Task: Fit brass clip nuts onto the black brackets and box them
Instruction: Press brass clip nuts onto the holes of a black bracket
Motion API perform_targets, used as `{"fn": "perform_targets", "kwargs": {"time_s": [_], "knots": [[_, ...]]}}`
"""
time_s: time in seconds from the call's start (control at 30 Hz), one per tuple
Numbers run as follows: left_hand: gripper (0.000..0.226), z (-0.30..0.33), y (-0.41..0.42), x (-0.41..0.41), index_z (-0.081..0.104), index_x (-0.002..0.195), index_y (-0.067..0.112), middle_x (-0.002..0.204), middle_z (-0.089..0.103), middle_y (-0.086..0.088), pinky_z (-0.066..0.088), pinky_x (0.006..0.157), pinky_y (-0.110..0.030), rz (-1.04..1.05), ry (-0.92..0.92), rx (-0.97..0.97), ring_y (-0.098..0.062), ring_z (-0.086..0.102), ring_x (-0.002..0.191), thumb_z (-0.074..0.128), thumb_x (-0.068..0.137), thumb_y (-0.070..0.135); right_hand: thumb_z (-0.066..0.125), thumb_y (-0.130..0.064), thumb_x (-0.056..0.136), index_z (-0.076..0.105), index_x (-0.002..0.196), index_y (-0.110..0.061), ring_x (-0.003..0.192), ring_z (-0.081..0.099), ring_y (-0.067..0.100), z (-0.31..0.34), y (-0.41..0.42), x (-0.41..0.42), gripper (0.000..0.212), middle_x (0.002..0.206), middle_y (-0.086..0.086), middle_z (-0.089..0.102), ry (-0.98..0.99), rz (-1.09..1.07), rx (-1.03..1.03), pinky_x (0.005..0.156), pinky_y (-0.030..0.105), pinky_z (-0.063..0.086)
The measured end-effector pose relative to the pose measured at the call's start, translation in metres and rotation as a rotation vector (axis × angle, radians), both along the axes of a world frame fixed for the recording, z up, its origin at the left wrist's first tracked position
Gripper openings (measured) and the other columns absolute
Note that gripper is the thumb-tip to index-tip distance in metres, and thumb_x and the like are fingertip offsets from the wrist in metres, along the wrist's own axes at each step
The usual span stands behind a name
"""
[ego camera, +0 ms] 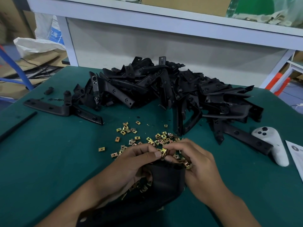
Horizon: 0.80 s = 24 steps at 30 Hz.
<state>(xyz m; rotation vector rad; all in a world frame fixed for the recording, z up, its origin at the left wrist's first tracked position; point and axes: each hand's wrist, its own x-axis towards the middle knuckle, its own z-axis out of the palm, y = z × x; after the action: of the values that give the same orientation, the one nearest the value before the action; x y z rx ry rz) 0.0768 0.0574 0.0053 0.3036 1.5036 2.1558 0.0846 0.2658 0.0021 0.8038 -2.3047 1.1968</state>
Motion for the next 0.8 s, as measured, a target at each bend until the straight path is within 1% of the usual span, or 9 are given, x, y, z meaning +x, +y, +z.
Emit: {"fn": "perform_targets", "kwargs": {"time_s": [0.17, 0.2, 0.3, 0.33, 0.47, 0.57, 0.63, 0.73, 0.8], "knots": [[0.017, 0.0018, 0.001, 0.0019, 0.067, 0.081, 0.012, 0.076, 0.059, -0.007, 0.043, 0.065, -0.029, -0.004, -0.019, 0.009, -0.016, 0.054, 0.069, 0.07, 0.088, 0.026, 0.065, -0.018, 0.096, 0.072, 0.104, -0.016, 0.091, 0.064, 0.006, 0.0038, 0.0035, 0.0018, 0.011, 0.099, -0.018, 0.064, 0.077, -0.059, -0.017, 0.08, 0.012, 0.044], [0.017, 0.002, 0.0007, 0.0018, 0.067, 0.08, 0.012, 0.076, 0.058, -0.007, 0.042, 0.065, -0.03, 0.004, -0.029, 0.017, -0.016, 0.053, 0.069, 0.07, 0.088, 0.027, 0.069, -0.017, 0.093, 0.072, 0.105, -0.016, 0.089, 0.063, 0.005, 0.0046, 0.0049, 0.0017, 0.012, 0.097, -0.017, 0.063, 0.074, -0.047, -0.014, 0.079, 0.011, 0.042], [0.018, 0.0025, -0.0002, 0.0017, 0.066, 0.079, 0.012, 0.076, 0.057, -0.007, 0.041, 0.065, -0.03, 0.003, -0.014, 0.017, -0.016, 0.051, 0.069, 0.07, 0.09, 0.027, 0.081, -0.006, 0.08, 0.071, 0.111, -0.014, 0.093, 0.063, 0.006, 0.0039, 0.0053, 0.0013, 0.034, 0.099, -0.015, 0.064, 0.062, -0.014, 0.033, 0.082, 0.012, 0.042], [0.018, 0.0025, -0.0002, 0.0017, 0.066, 0.079, 0.012, 0.076, 0.058, -0.008, 0.041, 0.065, -0.03, 0.001, -0.006, 0.009, -0.017, 0.051, 0.07, 0.07, 0.09, 0.026, 0.083, -0.005, 0.078, 0.071, 0.11, -0.014, 0.093, 0.063, 0.007, 0.0029, 0.0048, 0.0008, 0.034, 0.098, -0.014, 0.064, 0.061, -0.012, 0.033, 0.082, 0.013, 0.042], [0.019, 0.0015, 0.0006, 0.0027, 0.065, 0.084, 0.008, 0.088, 0.061, -0.018, 0.042, 0.069, -0.032, -0.001, -0.008, -0.002, -0.026, 0.053, 0.078, 0.072, 0.088, 0.025, 0.075, -0.026, 0.092, 0.07, 0.105, -0.016, 0.091, 0.063, 0.008, 0.0036, 0.0037, -0.0002, 0.017, 0.094, -0.012, 0.065, 0.1, -0.005, 0.012, 0.08, 0.013, 0.042], [0.02, 0.0012, -0.0003, 0.0035, 0.063, 0.087, 0.007, 0.11, 0.068, -0.03, 0.041, 0.075, -0.038, -0.028, -0.016, -0.009, -0.034, 0.051, 0.093, 0.071, 0.09, 0.025, 0.075, -0.028, 0.091, 0.07, 0.106, -0.016, 0.091, 0.061, 0.007, 0.0048, 0.0043, -0.0002, 0.019, 0.095, -0.012, 0.063, 0.071, 0.011, 0.027, 0.079, 0.012, 0.04], [0.017, 0.0024, -0.0008, 0.0032, 0.064, 0.085, 0.01, 0.116, 0.062, -0.039, 0.042, 0.074, -0.036, -0.041, -0.016, -0.029, -0.034, 0.051, 0.094, 0.071, 0.09, 0.025, 0.077, -0.027, 0.089, 0.07, 0.106, -0.017, 0.091, 0.06, 0.003, 0.0053, 0.0043, -0.0004, 0.021, 0.096, -0.015, 0.062, 0.041, 0.021, 0.037, 0.079, 0.01, 0.039], [0.017, 0.0031, 0.0001, 0.0023, 0.064, 0.085, 0.01, 0.114, 0.056, -0.045, 0.041, 0.073, -0.036, -0.033, -0.011, -0.043, -0.034, 0.052, 0.092, 0.072, 0.089, 0.024, 0.077, -0.027, 0.088, 0.07, 0.104, -0.016, 0.089, 0.058, 0.0, 0.0059, 0.0058, -0.0003, 0.02, 0.094, -0.016, 0.061, 0.034, 0.024, 0.054, 0.078, 0.009, 0.038], [0.016, 0.0021, 0.0005, 0.0021, 0.064, 0.083, 0.011, 0.099, 0.061, -0.04, 0.042, 0.071, -0.035, -0.022, -0.015, -0.046, -0.031, 0.054, 0.085, 0.072, 0.088, 0.023, 0.077, -0.027, 0.088, 0.069, 0.103, -0.019, 0.09, 0.061, 0.006, 0.0051, 0.0074, 0.0001, 0.019, 0.094, -0.017, 0.061, 0.016, 0.029, 0.06, 0.079, 0.013, 0.041]]}}
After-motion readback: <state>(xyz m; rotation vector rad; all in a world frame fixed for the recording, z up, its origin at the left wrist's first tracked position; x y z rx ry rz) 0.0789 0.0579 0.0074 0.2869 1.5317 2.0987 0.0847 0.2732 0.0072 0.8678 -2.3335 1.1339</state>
